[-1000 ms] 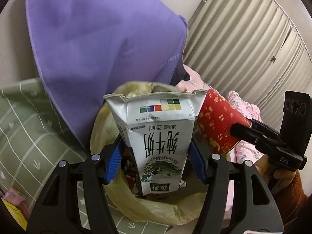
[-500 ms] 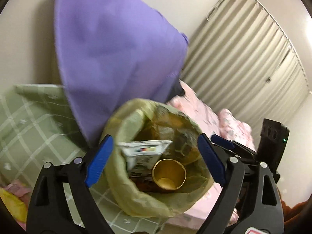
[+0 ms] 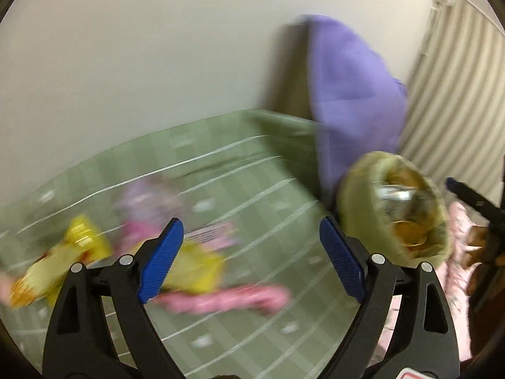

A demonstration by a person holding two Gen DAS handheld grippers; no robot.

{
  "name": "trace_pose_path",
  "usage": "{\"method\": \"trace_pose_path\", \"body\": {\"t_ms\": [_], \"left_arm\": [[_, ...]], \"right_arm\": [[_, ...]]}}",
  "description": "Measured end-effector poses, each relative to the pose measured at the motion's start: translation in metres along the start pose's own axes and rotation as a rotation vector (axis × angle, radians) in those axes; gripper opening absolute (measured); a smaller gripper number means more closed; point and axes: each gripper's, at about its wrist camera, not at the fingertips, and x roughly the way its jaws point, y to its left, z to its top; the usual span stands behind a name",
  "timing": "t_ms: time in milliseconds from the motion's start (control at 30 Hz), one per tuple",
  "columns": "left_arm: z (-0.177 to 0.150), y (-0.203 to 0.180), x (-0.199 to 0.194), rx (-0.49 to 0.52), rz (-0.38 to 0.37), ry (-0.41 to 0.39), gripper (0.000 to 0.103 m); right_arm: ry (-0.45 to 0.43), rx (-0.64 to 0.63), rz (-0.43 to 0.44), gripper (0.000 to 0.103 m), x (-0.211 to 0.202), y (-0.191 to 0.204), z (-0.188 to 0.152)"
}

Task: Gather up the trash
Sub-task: 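Move both tools back over the snacks on the table, then grasp the yellow potato chip bag with the right tool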

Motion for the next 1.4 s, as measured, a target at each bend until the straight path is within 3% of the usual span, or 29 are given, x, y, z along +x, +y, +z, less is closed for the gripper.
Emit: {"method": "trace_pose_path", "body": {"t_ms": [267,367,433,633,867,1067,1133,1267,1400], "left_arm": [[-0.029,0.130,-0.004,-0.169,0.241,0.036,0.084],[-0.041,0.168,0.003,-0.255,0.275,0.069,0.084],[-0.044,0.182,0.007,-0.260,0.294,0.083,0.084],[-0.049,0.190,0.022,-0.201,0.313,0.114,0.084],[-0.079,0.181,0.007,-0.406,0.132,0.138,0.084],[-0.094,0.155,-0.020,-0.427,0.070,0.139,0.084],[-0.091,0.149,-0.034,-0.407,0.094,0.108,0.084],[-0.088,0.147,-0.067,-0.346,0.233,0.071,0.084],[-0.095,0.159,-0.086,-0.370,0.254,0.070,0.084]], "right_arm": [[0.096,-0.150,0.139,0.065,0.045,0.060,-0.005],[0.142,-0.209,0.147,0.065,0.060,0.083,-0.011],[0.176,-0.222,0.141,0.065,0.072,0.090,-0.014],[0.267,-0.236,0.143,0.065,0.112,0.099,-0.026],[0.322,-0.293,0.157,0.065,0.153,0.117,-0.034],[0.346,-0.339,0.226,0.065,0.193,0.145,-0.034],[0.337,-0.375,0.243,0.065,0.206,0.160,-0.033],[0.359,-0.400,0.283,0.062,0.235,0.182,-0.031],[0.372,-0.455,0.261,0.056,0.261,0.201,-0.035]]}}
